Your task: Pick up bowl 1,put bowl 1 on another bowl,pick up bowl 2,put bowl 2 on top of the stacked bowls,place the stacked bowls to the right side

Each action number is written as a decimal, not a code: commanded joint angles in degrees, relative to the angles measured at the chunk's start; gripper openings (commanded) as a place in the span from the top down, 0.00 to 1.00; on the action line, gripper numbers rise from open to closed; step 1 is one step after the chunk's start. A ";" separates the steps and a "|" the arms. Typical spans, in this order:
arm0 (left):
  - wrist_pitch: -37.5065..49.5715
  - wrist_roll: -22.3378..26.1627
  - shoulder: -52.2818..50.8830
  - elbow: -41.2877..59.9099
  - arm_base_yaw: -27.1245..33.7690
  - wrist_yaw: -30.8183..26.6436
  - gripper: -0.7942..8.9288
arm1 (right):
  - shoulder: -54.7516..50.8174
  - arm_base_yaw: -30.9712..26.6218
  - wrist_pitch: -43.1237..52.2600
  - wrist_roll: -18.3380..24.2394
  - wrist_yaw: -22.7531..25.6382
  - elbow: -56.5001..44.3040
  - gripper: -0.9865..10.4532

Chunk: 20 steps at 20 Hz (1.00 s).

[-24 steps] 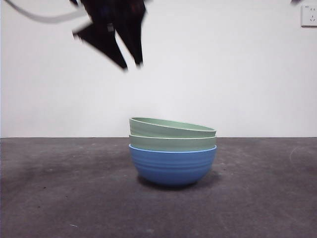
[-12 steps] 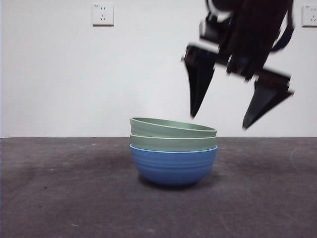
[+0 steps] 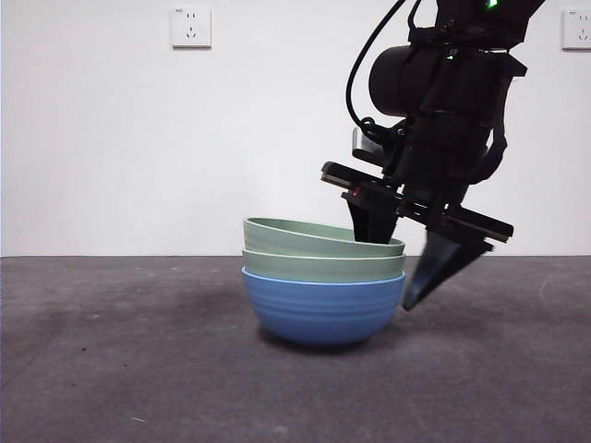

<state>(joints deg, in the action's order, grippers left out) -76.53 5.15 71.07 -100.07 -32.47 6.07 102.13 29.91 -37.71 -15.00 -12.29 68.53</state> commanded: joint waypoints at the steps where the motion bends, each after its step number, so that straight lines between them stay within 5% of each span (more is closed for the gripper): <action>1: -2.60 0.70 -0.02 0.13 -0.07 0.15 0.72 | 0.33 0.13 -0.48 0.09 0.24 -0.09 0.88; 13: -2.58 0.92 -0.02 0.13 -0.07 0.13 0.72 | -4.31 0.02 0.79 0.07 0.28 -0.07 0.93; 20: -2.58 0.96 -0.02 0.13 -0.07 0.13 0.72 | -7.87 -9.38 1.11 0.07 0.28 -0.04 0.93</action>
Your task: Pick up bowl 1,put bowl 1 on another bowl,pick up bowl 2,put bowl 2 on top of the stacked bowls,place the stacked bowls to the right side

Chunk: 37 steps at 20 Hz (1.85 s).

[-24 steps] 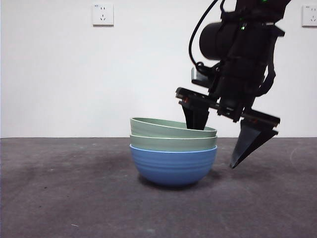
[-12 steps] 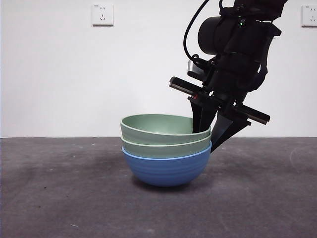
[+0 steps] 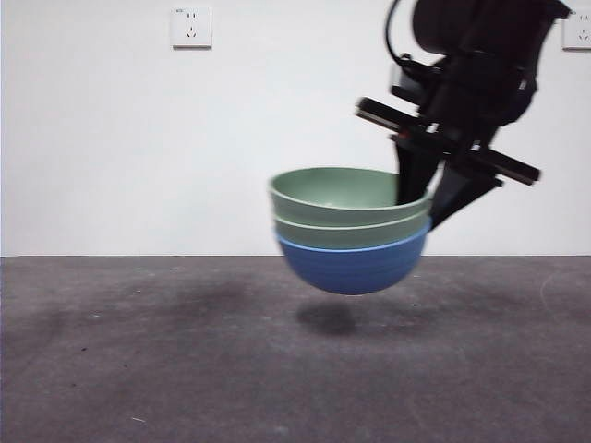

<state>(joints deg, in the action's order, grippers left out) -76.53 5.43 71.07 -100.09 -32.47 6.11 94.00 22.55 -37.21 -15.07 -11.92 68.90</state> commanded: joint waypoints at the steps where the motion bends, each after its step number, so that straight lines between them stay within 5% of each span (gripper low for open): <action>1: -2.58 0.68 -0.02 0.15 -0.07 0.11 0.72 | 0.26 -3.80 0.98 0.15 -0.09 -0.42 0.93; 12: -2.36 0.66 0.04 0.15 -0.09 0.11 0.72 | 1.25 -19.26 3.32 1.66 -0.15 -0.42 0.93; 22: -1.77 0.66 0.04 0.15 -0.09 0.11 0.72 | 8.90 -19.50 2.14 3.21 -0.13 -0.42 0.92; 26: -1.70 0.66 0.07 0.15 -0.09 0.09 0.72 | 8.92 -19.50 2.43 3.80 -0.02 -0.42 0.74; 37: -1.73 0.63 0.09 0.15 -0.09 0.09 0.72 | 7.08 -19.50 2.89 4.70 -0.02 -0.37 0.74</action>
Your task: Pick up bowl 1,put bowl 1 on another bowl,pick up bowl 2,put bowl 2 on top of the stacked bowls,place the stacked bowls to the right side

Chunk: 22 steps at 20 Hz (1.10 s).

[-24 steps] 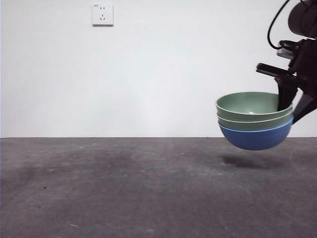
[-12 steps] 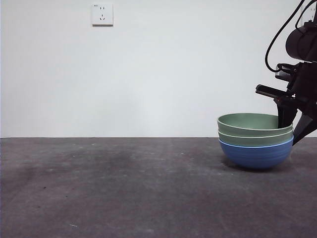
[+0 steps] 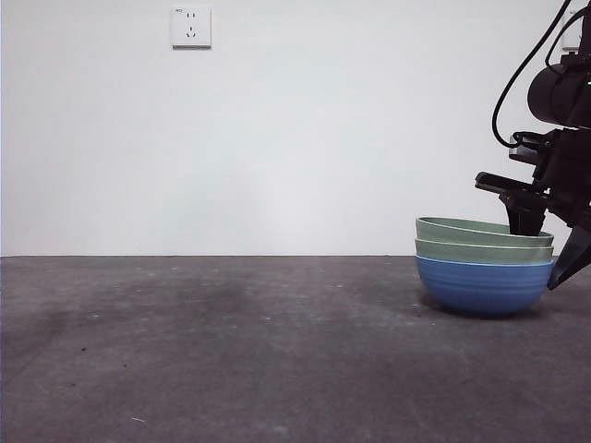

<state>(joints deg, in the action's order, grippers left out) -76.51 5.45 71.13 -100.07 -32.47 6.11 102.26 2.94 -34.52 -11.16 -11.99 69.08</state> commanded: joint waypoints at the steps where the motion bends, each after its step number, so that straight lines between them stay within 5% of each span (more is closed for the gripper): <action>1: -1.79 0.61 0.02 0.13 -0.09 0.09 0.72 | -2.54 0.09 0.17 0.98 0.07 -0.55 0.74; 12: -2.08 0.61 0.02 0.13 -0.09 0.13 0.72 | -28.37 -0.39 -12.26 2.29 0.76 -0.55 0.74; 17: -2.47 0.59 0.02 0.13 -0.09 0.17 0.72 | -40.17 4.39 -27.39 5.70 -9.70 -0.55 0.75; 22: -2.62 0.59 0.02 0.13 -0.09 0.31 0.73 | -46.40 10.88 -37.53 9.33 -7.63 -0.55 0.91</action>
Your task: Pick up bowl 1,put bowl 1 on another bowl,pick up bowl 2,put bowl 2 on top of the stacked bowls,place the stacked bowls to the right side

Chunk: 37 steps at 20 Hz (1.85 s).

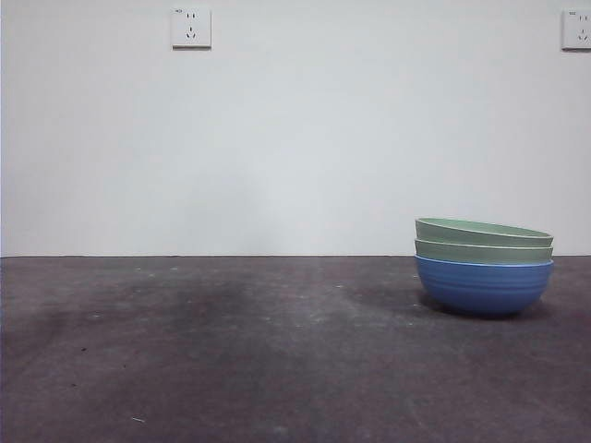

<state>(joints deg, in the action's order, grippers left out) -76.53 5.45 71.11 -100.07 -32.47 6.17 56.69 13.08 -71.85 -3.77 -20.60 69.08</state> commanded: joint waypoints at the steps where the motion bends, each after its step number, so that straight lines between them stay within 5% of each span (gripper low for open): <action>1: -2.69 0.59 0.04 0.13 -0.09 0.26 0.78 | -1.68 1.05 -0.44 2.40 2.69 -0.55 0.93; 3: -2.71 0.63 0.04 0.13 -0.09 0.24 0.92 | -2.43 1.03 -0.48 2.38 5.53 -0.55 0.93; 24: 0.11 2.89 -2.14 0.15 2.78 -0.61 0.92 | -2.47 0.96 -0.46 2.16 5.99 -0.55 0.91; 30: 30.69 6.62 -14.88 6.67 15.91 5.95 0.92 | -2.47 0.96 -0.46 2.16 5.99 -0.55 0.91; 37: 70.84 6.82 -38.42 46.01 30.08 4.02 0.92 | -2.47 0.96 -0.46 2.16 5.99 -0.55 0.91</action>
<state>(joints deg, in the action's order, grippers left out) -6.72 11.62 33.26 -57.52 -2.72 10.55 54.19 13.96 -72.40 -1.91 -14.74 69.08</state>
